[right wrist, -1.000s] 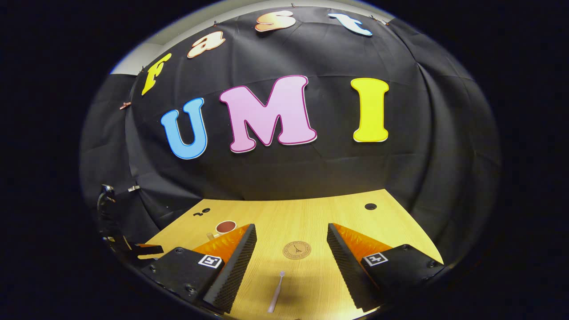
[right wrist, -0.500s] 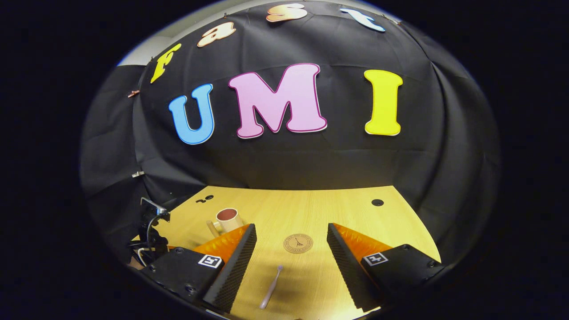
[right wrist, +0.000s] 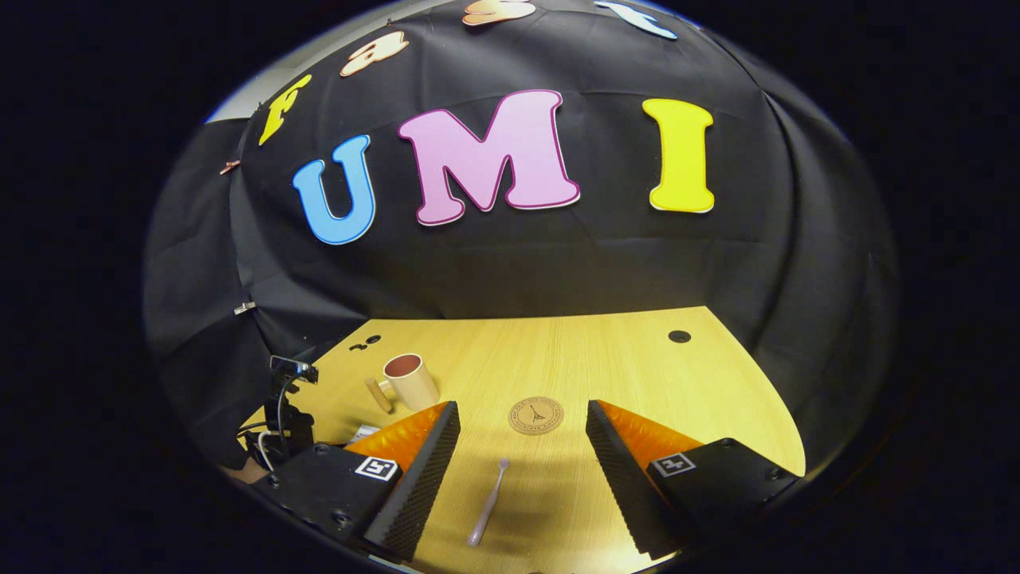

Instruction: Put the toothbrush and toothpaste on the desktop into the cup, then pick up the cup and place it on the coaster on the desktop.

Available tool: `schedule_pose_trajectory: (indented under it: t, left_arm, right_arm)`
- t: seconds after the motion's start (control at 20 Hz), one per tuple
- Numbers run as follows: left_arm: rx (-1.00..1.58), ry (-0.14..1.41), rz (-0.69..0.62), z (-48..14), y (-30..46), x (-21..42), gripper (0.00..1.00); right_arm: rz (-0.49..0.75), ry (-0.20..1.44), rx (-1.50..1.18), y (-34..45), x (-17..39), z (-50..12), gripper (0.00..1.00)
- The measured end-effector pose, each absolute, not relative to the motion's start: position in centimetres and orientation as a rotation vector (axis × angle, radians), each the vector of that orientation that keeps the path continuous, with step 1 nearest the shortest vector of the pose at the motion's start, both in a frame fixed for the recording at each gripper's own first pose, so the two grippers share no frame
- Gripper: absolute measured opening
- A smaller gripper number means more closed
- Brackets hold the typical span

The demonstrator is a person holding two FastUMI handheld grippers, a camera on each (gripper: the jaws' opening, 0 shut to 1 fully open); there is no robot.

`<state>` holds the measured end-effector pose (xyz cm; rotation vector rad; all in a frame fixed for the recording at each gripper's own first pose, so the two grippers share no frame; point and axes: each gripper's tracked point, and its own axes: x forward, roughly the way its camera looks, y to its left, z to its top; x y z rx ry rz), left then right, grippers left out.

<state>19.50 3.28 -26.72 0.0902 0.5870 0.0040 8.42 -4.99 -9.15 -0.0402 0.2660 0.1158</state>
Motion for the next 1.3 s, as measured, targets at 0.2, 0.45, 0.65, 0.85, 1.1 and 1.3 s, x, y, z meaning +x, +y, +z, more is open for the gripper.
schedule_pose_trajectory:
  t: [0.2, 0.45, 0.65, 0.85, 1.1, 1.3]
  left_arm:
    - [0.096, 0.617, 0.002, -26.9, 3.5, 19.6, 0.7]
    - [0.142, 0.625, -0.037, -26.5, 3.8, 19.6, 0.39]
    - [0.152, 0.627, -0.046, -26.5, 3.9, 19.7, 0.33]
    - [0.128, 0.623, -0.068, -26.3, 4.2, 19.9, 0.23]
    - [0.084, 0.592, -0.119, -26.6, 3.9, 20.2, 0.18]
    - [0.071, 0.575, -0.135, -26.3, 4.1, 20.3, 0.18]
  right_arm:
    - [0.116, 0.289, -0.023, -4.8, 8.1, -10.3, 0.98]
    - [0.153, 0.316, -0.026, -3.4, 7.7, -11.3, 0.98]
    - [0.149, 0.34, -0.047, -3.7, 8.0, -12.0, 0.98]
    - [0.13, 0.401, -0.043, -4.2, 8.6, -13.8, 0.98]
    - [0.139, 0.506, -0.064, -3.8, 8.6, -16.5, 0.98]
    - [0.166, 0.611, -0.089, -2.9, 8.1, -19.5, 0.99]
